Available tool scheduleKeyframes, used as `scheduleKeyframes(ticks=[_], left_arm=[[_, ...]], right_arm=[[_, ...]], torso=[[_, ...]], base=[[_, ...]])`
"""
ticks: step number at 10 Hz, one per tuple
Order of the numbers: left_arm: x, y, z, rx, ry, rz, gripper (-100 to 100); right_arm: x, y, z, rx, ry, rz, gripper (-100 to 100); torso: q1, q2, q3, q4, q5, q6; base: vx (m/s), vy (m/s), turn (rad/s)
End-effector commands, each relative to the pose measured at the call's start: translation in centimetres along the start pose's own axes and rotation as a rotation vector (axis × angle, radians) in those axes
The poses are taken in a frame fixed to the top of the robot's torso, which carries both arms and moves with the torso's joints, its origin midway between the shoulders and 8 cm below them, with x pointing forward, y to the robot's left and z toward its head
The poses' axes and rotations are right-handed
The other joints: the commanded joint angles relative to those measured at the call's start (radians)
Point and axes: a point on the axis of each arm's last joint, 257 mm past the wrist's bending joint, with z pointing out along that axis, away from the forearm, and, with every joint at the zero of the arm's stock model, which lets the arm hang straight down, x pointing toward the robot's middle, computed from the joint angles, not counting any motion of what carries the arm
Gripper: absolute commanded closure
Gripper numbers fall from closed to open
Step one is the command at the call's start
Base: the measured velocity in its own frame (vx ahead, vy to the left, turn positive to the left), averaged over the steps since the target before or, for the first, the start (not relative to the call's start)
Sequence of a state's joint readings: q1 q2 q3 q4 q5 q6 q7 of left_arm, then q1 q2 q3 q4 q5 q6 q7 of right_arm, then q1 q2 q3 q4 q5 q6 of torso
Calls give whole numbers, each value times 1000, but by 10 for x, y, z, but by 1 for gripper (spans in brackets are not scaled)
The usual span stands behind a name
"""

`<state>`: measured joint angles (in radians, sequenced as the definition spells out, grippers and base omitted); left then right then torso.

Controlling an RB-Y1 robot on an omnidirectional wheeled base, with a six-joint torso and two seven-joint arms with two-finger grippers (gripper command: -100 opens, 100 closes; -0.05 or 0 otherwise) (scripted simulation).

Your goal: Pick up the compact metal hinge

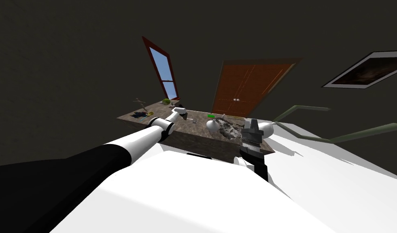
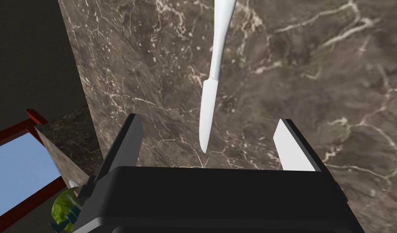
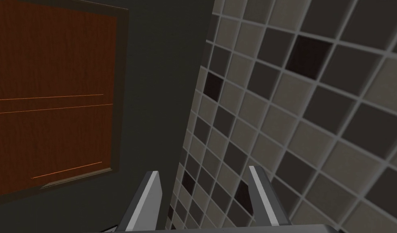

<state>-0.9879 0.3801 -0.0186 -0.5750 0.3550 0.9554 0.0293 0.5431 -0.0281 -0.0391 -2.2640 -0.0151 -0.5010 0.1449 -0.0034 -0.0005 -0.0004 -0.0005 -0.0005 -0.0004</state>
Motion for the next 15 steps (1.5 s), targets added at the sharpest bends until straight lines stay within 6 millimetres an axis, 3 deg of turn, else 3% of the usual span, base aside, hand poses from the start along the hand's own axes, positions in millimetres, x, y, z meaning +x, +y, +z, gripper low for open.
scheduleKeyframes(ticks=[1,5,6,8,11,12,15], left_arm=[[5,10,1,-34,2,0,-100],[31,41,3,-168,24,16,-100],[33,35,1,-155,27,20,-100],[29,45,4,-178,22,13,-100],[48,71,2,-274,36,29,-100],[56,49,-3,-218,51,45,-100],[51,63,0,-257,41,34,-100]], right_arm=[[0,0,0,0,0,0,0],[0,0,0,0,0,0,0],[0,0,0,0,0,0,0],[0,0,0,0,0,0,0],[0,0,0,0,0,0,0],[0,0,0,0,0,0,0],[0,0,0,0,0,0,0]], torso=[[0,0,0,0,0,0],[0,0,0,0,0,0],[-1,0,0,0,0,0],[1,1,0,0,0,-1],[0,0,0,0,0,0],[0,0,0,0,0,-1],[3,1,1,0,1,-1]], base=[[15,-34,-31],[18,-42,-59],[22,-45,-27],[4,-9,5],[20,-37,-62],[17,-37,-7],[2,-1,0]])
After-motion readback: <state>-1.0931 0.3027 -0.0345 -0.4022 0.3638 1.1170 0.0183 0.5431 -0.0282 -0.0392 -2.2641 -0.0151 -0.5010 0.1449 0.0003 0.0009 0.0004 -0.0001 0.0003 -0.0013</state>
